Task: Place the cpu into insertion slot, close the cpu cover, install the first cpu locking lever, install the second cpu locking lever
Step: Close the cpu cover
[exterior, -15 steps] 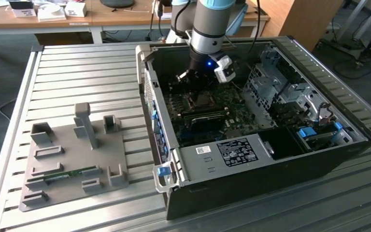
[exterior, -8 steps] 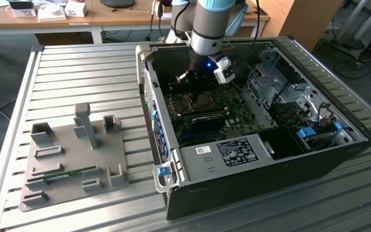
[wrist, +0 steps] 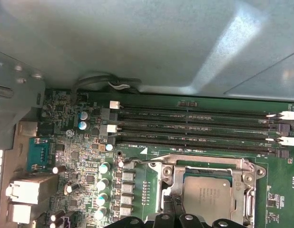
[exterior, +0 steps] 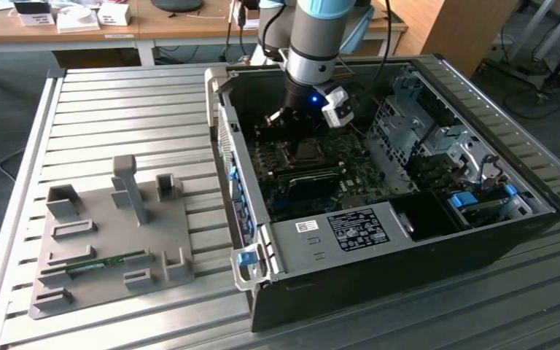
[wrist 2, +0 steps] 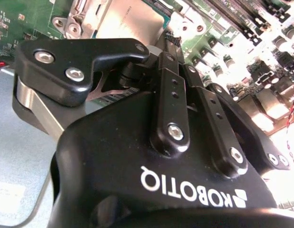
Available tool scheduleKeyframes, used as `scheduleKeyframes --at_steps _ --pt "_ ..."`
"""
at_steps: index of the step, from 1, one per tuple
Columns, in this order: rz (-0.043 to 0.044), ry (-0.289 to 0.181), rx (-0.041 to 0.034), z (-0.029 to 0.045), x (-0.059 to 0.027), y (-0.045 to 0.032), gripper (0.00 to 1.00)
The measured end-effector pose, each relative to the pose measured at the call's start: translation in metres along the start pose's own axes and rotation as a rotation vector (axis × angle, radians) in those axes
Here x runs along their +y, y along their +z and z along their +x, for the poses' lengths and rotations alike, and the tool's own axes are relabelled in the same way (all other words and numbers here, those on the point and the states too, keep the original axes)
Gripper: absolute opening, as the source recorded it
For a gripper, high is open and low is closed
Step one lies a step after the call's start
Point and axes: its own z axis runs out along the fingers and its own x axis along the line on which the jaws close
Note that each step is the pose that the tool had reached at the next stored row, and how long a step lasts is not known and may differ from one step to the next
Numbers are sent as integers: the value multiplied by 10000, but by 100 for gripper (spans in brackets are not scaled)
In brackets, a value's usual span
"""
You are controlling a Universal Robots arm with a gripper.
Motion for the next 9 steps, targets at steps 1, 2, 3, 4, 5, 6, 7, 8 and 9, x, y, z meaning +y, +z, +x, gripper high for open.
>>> scheduleKeyframes --at_steps 1,2,3,4,5,6,7,8,9 --pt "-1 0 0 0 0 3 11" --pt "-2 1 -1 0 0 7 11" --pt "-3 1 -1 0 0 13 11" --pt "-2 9 -1 0 0 20 11" --pt "-3 19 -1 0 0 26 11" --pt "-2 29 -2 0 0 30 11" --pt "0 32 0 0 -1 31 11" --pt "1 33 0 0 -1 31 11" --pt "1 33 1 0 -1 31 11"
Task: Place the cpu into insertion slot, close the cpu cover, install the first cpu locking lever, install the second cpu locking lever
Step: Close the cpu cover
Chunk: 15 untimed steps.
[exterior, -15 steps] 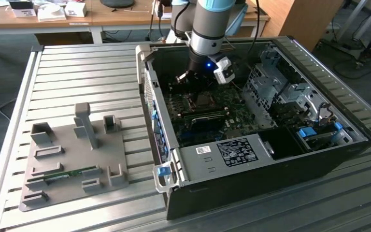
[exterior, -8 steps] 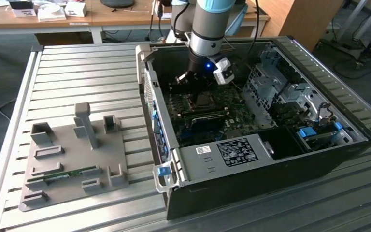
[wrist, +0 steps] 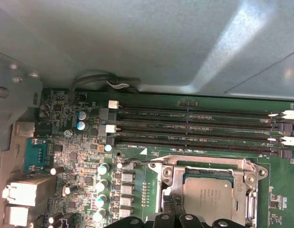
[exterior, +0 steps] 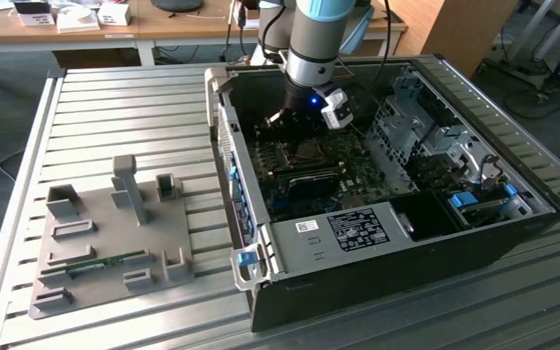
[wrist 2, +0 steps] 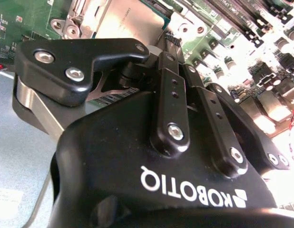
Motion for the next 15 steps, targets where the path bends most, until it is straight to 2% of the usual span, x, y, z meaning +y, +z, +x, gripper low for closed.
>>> scheduleKeyframes --at_steps 15 --pt "-4 91 -5 7 0 22 11"
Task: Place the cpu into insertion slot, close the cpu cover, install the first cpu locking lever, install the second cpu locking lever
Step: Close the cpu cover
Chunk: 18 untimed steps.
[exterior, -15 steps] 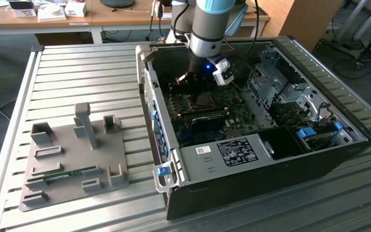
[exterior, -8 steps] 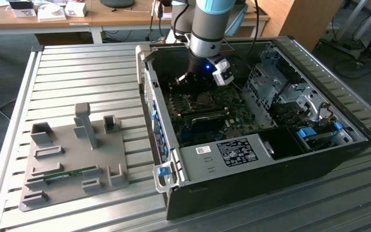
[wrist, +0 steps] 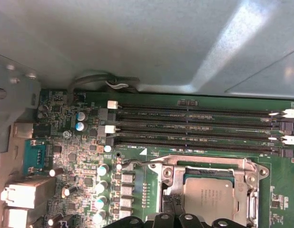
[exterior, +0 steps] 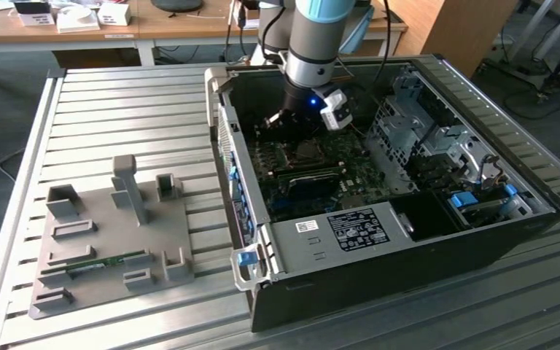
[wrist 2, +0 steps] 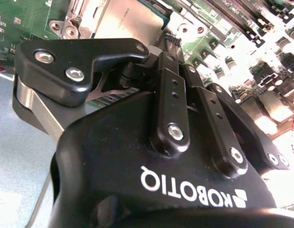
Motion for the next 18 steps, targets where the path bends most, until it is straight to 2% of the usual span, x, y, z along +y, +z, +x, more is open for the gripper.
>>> scheduleKeyframes --at_steps 18 --pt "1 2 1 0 -1 15 11"
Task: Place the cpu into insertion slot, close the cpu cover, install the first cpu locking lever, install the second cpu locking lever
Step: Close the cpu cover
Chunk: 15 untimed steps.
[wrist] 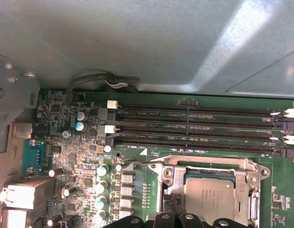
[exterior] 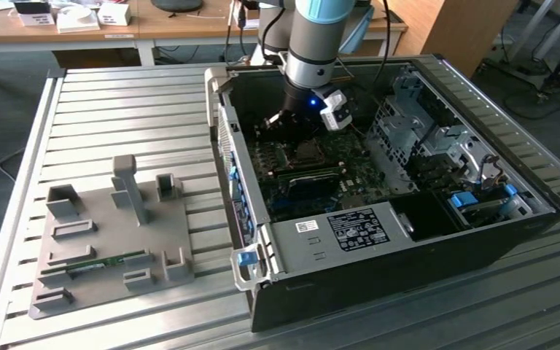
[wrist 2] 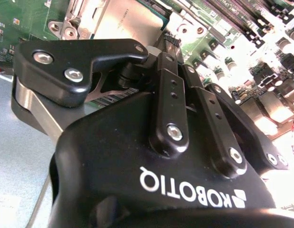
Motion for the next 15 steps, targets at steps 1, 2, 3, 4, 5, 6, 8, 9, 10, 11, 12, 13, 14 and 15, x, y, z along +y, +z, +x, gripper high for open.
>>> scheduleKeyframes --at_steps 1,2,3,4,5,6,8,9,10,11,12,13,14,15 --pt "0 0 0 0 0 0 11" --pt "0 0 0 0 0 0 11" --pt "0 0 0 0 0 1 11" --pt "0 0 1 0 0 2 11" --pt "0 0 0 0 0 2 11" --pt "0 0 0 0 0 2 11" --pt "0 0 0 0 0 3 11" --pt "0 0 0 0 0 3 11" --pt "0 0 0 0 0 4 11" --pt "0 0 0 0 0 4 11" --pt "0 0 0 0 0 4 11" --pt "0 0 0 0 0 4 11" --pt "0 0 0 0 0 4 11" --pt "0 0 0 0 0 5 11"
